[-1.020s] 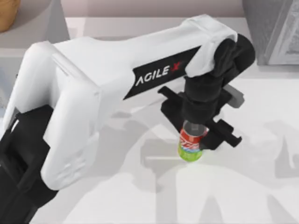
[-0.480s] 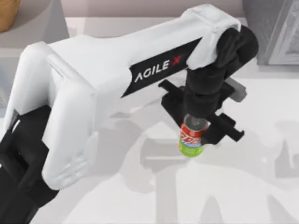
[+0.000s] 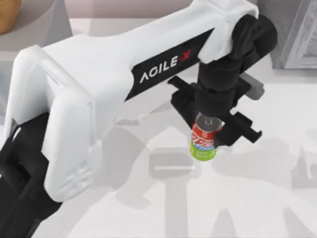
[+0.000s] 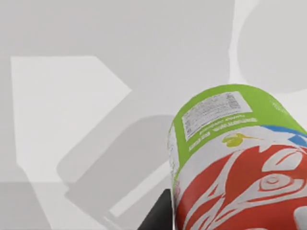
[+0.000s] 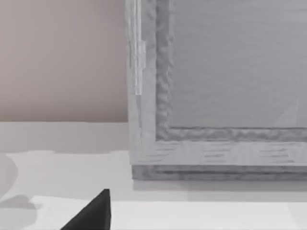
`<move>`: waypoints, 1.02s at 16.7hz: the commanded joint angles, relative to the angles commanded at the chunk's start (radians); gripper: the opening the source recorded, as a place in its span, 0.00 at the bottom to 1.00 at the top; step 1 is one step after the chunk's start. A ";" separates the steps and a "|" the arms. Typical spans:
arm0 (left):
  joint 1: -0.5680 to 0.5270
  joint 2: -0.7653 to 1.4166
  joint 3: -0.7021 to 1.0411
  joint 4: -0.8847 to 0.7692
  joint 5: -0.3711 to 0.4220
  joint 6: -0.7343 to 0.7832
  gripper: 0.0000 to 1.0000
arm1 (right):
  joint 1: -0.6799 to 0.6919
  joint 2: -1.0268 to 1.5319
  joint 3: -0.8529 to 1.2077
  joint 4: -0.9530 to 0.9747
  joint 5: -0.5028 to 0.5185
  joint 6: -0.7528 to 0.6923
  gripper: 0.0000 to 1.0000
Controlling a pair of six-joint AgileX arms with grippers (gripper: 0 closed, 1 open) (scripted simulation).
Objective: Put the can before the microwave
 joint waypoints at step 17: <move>0.460 -0.692 -0.819 0.246 0.063 0.121 0.00 | 0.000 0.000 0.000 0.000 0.000 0.000 1.00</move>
